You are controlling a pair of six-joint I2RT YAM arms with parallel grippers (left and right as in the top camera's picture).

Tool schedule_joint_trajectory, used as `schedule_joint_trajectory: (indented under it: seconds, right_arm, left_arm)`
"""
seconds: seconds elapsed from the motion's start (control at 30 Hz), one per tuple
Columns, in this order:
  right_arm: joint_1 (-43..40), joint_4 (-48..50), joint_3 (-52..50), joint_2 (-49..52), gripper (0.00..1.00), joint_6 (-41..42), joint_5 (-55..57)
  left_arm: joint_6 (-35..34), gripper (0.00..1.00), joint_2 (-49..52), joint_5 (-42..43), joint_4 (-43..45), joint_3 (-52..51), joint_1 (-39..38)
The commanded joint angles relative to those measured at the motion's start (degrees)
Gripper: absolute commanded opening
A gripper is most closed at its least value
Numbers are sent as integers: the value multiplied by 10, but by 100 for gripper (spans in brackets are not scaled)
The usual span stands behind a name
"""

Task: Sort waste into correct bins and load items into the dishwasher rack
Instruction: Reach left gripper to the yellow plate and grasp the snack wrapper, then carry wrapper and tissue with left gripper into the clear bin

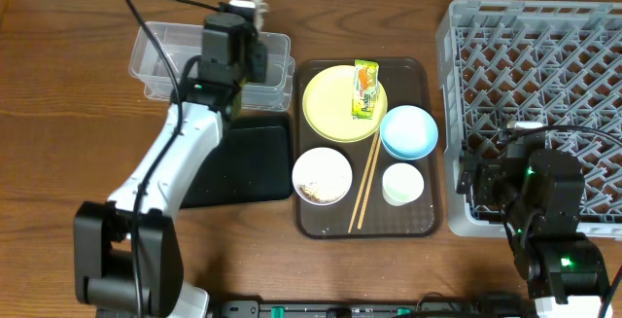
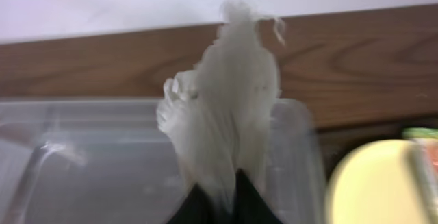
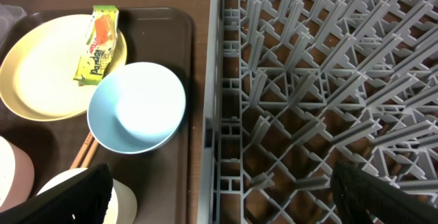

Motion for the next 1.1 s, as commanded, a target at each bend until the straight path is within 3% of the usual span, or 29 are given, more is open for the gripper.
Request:
schedule_joint_trajectory:
  seconds: [0.0,0.07,0.13,0.4,0.67,1.07]
  right_arm:
    - [6,-2,12,-1,99,7,-5]
    - [6,-2,12,-1,99,7,-5]
    - [6,-2,12,-1,99,7,-5]
    - [6,-2,12,-1,99,7,-5]
    - [6,-2,12,-1,99,7,-13]
    - [6,-2,12,-1,99,7,-14]
  left_arm:
    - [-17,29,29,-14,-3,1,18]
    - [-17,32,33,1,0,1,20]
    - [-17,47,29,32,9,1,17]
    - [-17,63,19,172,16,1,-53]
    - [-17,71,90,171,58,1,-152]
    - [-32,73,223,171,186,1,-204]
